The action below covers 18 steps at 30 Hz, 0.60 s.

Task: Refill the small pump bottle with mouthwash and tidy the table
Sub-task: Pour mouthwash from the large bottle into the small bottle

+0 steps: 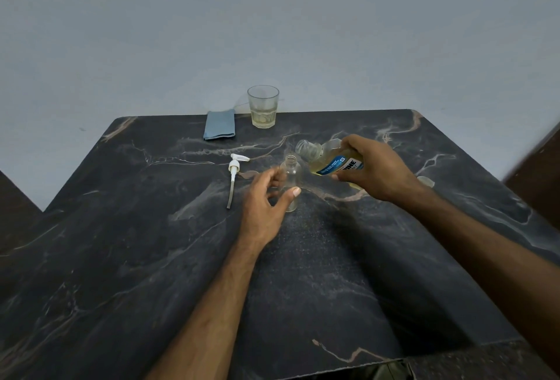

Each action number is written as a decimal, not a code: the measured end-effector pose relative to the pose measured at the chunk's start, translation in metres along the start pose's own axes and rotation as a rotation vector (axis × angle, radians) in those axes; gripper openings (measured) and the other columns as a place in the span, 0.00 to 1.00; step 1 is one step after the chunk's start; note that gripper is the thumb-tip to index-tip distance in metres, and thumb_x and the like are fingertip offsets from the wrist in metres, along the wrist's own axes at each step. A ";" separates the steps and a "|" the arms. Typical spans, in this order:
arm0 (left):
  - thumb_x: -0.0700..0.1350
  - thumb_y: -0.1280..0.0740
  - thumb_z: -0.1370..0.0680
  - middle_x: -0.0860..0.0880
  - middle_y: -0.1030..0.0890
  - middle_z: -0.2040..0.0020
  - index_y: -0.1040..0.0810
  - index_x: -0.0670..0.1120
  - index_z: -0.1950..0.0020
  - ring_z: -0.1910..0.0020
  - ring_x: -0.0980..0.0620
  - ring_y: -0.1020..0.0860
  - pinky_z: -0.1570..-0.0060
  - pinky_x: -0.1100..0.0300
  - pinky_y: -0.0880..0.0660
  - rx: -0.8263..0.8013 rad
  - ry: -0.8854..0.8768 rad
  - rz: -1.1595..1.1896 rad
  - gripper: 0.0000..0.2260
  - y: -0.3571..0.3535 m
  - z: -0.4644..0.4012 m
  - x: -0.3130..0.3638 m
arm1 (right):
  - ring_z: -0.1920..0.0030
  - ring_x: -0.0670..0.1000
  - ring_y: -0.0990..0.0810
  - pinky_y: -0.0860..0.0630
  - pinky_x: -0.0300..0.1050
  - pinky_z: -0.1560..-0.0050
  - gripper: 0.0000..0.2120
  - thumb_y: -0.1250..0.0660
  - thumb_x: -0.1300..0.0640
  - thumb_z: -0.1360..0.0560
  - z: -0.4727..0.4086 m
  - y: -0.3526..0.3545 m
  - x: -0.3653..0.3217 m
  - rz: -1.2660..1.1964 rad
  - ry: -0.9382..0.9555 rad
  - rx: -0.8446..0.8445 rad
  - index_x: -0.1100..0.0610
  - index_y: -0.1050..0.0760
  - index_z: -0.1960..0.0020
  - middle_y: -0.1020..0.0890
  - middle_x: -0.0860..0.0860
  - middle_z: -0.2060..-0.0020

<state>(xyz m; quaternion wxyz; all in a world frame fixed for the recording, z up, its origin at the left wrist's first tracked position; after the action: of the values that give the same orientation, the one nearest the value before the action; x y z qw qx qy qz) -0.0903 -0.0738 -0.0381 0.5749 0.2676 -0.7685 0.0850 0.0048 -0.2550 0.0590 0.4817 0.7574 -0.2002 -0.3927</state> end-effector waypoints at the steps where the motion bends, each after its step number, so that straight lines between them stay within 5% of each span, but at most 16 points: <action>1: 0.46 0.27 0.26 0.52 0.22 0.40 0.29 0.56 0.38 0.42 0.59 0.24 0.46 0.66 0.26 -0.003 0.001 -0.001 0.19 0.000 0.000 0.000 | 0.49 0.49 0.20 0.23 0.42 0.56 0.19 0.23 0.54 0.29 0.000 0.001 -0.001 0.014 0.003 0.002 0.53 0.27 0.42 0.18 0.51 0.43; 6: 0.46 0.27 0.26 0.52 0.22 0.40 0.29 0.56 0.38 0.42 0.59 0.24 0.47 0.68 0.26 -0.010 0.004 0.004 0.19 0.000 0.000 0.000 | 0.46 0.52 0.20 0.20 0.52 0.49 0.21 0.23 0.54 0.29 0.000 0.005 -0.009 0.067 0.015 0.009 0.54 0.26 0.40 0.18 0.52 0.43; 18: 0.45 0.27 0.26 0.51 0.22 0.40 0.27 0.49 0.35 0.43 0.60 0.24 0.48 0.70 0.27 -0.016 0.002 -0.020 0.20 0.000 -0.001 -0.001 | 0.46 0.53 0.20 0.21 0.53 0.48 0.21 0.24 0.54 0.28 -0.002 0.016 -0.022 0.142 0.041 0.019 0.56 0.26 0.39 0.18 0.53 0.43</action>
<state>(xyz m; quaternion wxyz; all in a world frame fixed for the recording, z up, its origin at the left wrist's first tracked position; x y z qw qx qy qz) -0.0889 -0.0729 -0.0391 0.5787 0.2705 -0.7659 0.0731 -0.0062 -0.2458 0.0822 0.5053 0.7537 -0.2470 -0.3400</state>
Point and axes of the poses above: each hand's wrist, its own z-axis away from the middle knuckle, its own y-axis out of the back of the hand, x = y × z, the point moved 4 cm from there along -z, towards the middle knuckle
